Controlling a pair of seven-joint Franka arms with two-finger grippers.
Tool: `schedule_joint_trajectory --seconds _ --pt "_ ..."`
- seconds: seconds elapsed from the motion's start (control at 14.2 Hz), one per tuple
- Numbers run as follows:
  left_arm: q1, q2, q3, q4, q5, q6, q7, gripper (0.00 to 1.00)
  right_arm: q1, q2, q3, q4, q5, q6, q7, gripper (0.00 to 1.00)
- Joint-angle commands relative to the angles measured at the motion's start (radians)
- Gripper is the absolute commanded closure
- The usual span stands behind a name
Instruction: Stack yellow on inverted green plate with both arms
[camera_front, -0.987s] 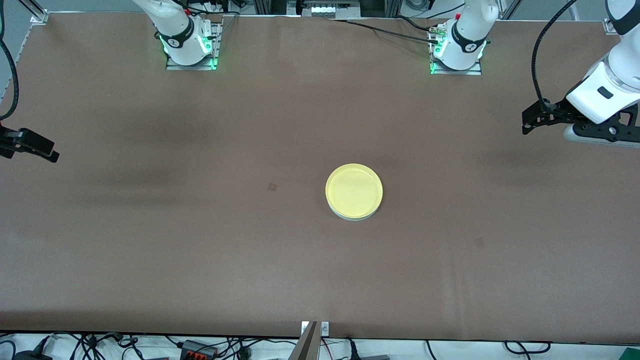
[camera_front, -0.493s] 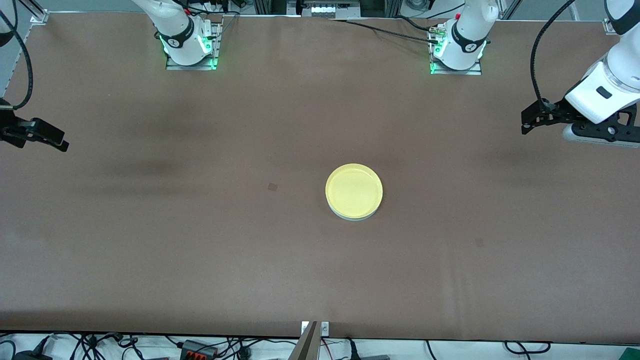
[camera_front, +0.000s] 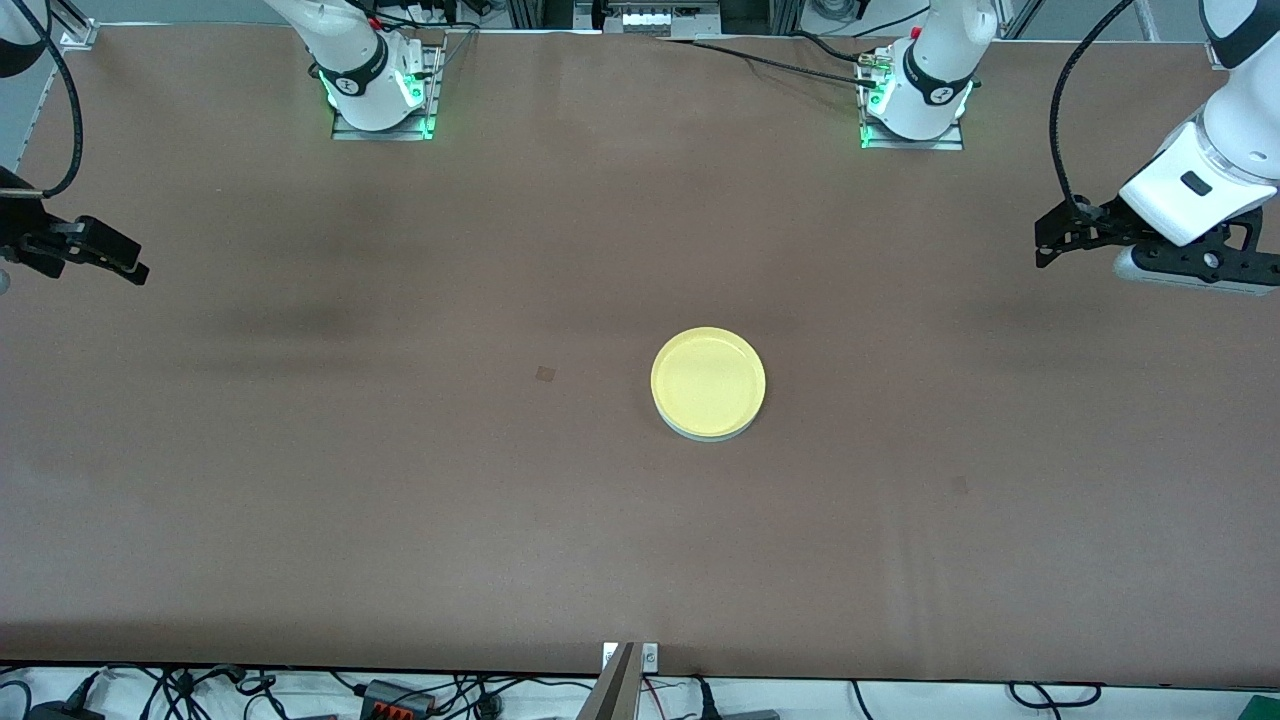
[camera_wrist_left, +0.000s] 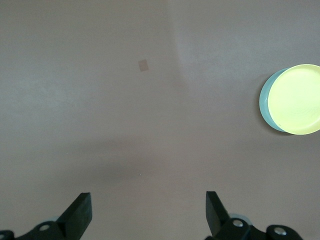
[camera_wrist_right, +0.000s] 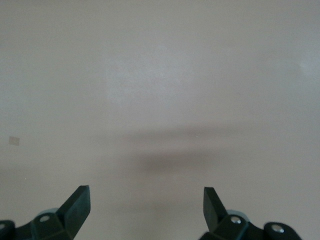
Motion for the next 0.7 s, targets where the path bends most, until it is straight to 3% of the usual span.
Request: schedule_joint_trajectory --seconds 0.0,0.63 --pt "0.000 -0.006 -0.003 0.012 0.013 -0.019 0.016 0.00 -0.012 -0.026 0.018 -0.015 -0.007 -0.049 -0.013 0.00" --pt "0.000 -0.006 -0.006 0.014 0.015 -0.018 0.016 0.00 -0.014 -0.027 0.016 -0.016 -0.011 -0.026 -0.022 0.00"
